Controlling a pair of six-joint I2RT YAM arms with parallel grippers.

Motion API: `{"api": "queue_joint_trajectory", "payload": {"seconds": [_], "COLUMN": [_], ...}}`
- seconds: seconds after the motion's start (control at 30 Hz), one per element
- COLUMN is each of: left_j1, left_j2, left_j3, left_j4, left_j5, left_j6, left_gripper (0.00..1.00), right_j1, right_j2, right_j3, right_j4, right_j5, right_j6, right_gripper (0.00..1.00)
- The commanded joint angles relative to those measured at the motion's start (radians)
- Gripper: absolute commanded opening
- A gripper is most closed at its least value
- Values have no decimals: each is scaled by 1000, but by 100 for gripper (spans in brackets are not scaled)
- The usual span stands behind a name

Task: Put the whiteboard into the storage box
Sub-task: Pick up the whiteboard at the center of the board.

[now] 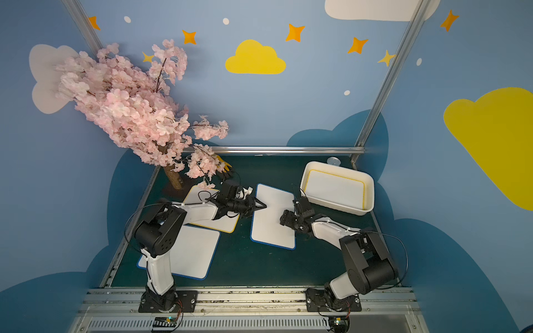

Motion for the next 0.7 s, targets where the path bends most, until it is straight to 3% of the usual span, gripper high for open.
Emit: {"api": "queue_joint_trajectory", "payload": {"seconds": [0.0, 0.2, 0.53, 0.67], "left_j1": [-14, -21, -54, -58], "left_j2": [-17, -20, -59, -92], "left_j3": [12, 13, 35, 35], "left_j4": [84, 84, 49, 27], "left_j5": [65, 58, 33, 18], "left_j6": [13, 28, 58, 72], "left_gripper": [41, 25, 11, 10], "right_j1": [18, 15, 14, 11], "right_j2": [60, -18, -224, -316], "right_j3": [-63, -62, -31, -15], "right_j4": [-68, -118, -282, -329], "right_j5": [-68, -26, 74, 90], "right_j6": [-12, -34, -94, -105], "right_gripper": [84, 84, 85, 85]}}
